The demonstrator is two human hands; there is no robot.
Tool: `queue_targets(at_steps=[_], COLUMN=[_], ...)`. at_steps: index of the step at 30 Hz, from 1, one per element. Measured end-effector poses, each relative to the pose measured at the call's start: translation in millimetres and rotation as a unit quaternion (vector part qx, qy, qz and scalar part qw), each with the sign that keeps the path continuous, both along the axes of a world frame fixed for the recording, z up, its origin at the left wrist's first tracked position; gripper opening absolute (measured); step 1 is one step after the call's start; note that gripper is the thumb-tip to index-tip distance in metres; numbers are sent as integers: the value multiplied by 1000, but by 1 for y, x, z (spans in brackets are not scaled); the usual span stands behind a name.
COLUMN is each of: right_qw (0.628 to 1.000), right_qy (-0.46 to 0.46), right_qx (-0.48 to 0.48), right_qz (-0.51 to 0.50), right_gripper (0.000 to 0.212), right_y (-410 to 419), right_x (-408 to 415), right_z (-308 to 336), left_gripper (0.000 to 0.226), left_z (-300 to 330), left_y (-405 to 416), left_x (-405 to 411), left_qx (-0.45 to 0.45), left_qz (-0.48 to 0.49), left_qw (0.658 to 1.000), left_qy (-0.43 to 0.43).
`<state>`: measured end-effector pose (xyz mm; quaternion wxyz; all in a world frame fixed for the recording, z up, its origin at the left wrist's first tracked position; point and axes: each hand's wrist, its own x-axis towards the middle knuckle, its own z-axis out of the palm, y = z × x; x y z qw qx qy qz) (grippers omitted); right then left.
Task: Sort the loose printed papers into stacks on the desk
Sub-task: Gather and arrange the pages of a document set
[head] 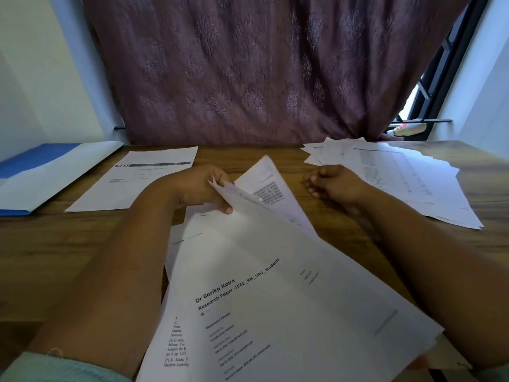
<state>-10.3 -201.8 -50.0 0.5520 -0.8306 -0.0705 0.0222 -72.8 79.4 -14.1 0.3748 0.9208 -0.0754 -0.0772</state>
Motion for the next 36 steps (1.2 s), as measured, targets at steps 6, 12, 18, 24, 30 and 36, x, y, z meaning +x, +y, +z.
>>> queue_targets(at_steps=[6, 12, 18, 24, 30, 36], right_qw=[965, 983, 953, 987, 998, 998], right_qy=[121, -77, -66, -64, -10, 7], right_qx=[102, -159, -269, -124, 41, 54], right_qz=[209, 50, 122, 78, 39, 32], right_gripper=[53, 30, 28, 19, 19, 26], right_y=[12, 15, 26, 19, -7, -9], right_x=[-18, -11, -13, -21, -13, -9], right_z=[9, -4, -8, 7, 22, 19], left_gripper=[33, 23, 26, 40, 44, 45], left_z=[-1, 5, 6, 6, 4, -1], left_y=[-1, 7, 4, 1, 3, 3], left_x=[2, -7, -9, -9, -5, -2], left_qx=[47, -6, 53, 32, -19, -22], left_qz=[-8, -7, 64, 56, 28, 25], left_qw=[999, 998, 994, 996, 999, 999], left_qy=[22, 62, 76, 58, 33, 27])
